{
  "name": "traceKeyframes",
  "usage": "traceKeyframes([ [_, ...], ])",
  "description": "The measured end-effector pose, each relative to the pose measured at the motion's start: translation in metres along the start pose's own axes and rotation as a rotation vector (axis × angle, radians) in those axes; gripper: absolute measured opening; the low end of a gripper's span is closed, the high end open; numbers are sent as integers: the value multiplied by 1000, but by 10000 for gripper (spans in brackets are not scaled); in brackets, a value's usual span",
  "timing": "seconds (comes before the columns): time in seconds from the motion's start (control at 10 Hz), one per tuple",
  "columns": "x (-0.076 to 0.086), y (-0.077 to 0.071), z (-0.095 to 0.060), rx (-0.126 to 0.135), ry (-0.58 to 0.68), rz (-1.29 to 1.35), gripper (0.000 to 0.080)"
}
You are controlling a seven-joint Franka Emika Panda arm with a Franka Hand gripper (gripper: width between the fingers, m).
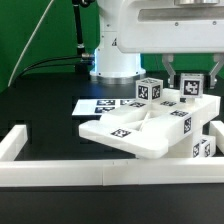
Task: Assemble chair
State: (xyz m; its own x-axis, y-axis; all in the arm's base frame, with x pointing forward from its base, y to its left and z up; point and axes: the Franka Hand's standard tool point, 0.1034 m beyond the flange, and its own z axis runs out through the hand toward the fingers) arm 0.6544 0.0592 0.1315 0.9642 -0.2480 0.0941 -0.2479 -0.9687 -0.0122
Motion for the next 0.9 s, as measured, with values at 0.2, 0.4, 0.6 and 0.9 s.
traceKeyframes([
  [0.2, -2, 0, 1, -1, -8, 1, 285],
  [0.4, -4, -4, 1, -2, -15, 12, 285],
  [0.6, -5, -12, 1, 1, -4, 21, 285],
  [0.9, -1, -12, 1, 3, 18, 22, 285],
])
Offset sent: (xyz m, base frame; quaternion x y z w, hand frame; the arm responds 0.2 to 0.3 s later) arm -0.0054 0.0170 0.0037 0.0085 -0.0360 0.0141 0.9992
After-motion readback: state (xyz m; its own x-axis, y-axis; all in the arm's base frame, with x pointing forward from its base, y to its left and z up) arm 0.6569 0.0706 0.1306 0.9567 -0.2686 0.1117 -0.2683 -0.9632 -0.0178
